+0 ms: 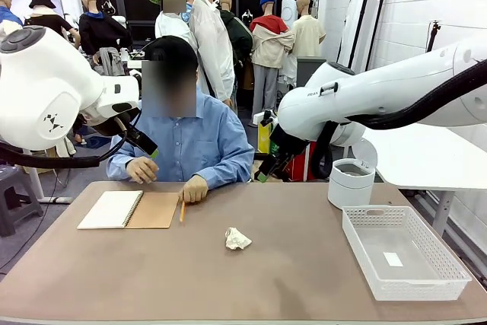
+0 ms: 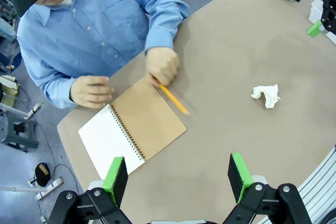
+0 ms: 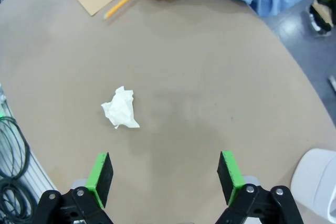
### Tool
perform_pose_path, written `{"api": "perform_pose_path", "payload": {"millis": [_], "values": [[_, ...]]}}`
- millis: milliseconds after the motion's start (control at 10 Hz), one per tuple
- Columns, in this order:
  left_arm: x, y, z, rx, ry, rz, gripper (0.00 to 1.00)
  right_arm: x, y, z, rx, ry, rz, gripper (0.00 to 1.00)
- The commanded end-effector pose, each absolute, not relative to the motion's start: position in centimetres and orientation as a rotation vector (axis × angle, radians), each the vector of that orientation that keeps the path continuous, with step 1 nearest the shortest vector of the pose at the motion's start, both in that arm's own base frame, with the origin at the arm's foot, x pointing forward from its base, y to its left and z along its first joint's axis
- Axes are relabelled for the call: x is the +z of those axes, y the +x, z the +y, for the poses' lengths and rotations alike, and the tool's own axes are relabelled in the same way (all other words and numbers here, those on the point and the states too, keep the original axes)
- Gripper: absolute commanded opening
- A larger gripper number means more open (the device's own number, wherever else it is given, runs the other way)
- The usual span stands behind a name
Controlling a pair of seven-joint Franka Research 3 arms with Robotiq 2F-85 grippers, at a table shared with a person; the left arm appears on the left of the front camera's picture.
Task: Sort the paper based on its condition.
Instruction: If a person hands you a paper, place it in the Organizing basket , and if it's crumpled, put it in the Trash can.
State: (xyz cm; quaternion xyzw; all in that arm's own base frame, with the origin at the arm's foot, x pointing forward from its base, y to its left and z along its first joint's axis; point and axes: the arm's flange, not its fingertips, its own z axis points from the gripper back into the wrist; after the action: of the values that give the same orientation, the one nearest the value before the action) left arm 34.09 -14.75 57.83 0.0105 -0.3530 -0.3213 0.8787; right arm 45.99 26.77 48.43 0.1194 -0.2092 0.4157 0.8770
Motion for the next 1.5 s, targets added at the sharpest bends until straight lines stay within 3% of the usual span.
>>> {"api": "perform_pose_path", "payload": {"millis": [0,300,1400], "values": [[57.8,34.1,-14.7,-0.673,0.024,-0.737,1.0,48.4,46.0,26.7,0.868,0.25,-0.436,1.0],[57.8,34.1,-14.7,-0.673,0.024,-0.737,1.0,48.4,45.9,26.8,0.869,0.249,-0.436,1.0],[57.8,34.1,-14.7,-0.673,0.024,-0.737,1.0,37.1,48.9,35.0,1.088,0.19,-0.284,1.0]]}}
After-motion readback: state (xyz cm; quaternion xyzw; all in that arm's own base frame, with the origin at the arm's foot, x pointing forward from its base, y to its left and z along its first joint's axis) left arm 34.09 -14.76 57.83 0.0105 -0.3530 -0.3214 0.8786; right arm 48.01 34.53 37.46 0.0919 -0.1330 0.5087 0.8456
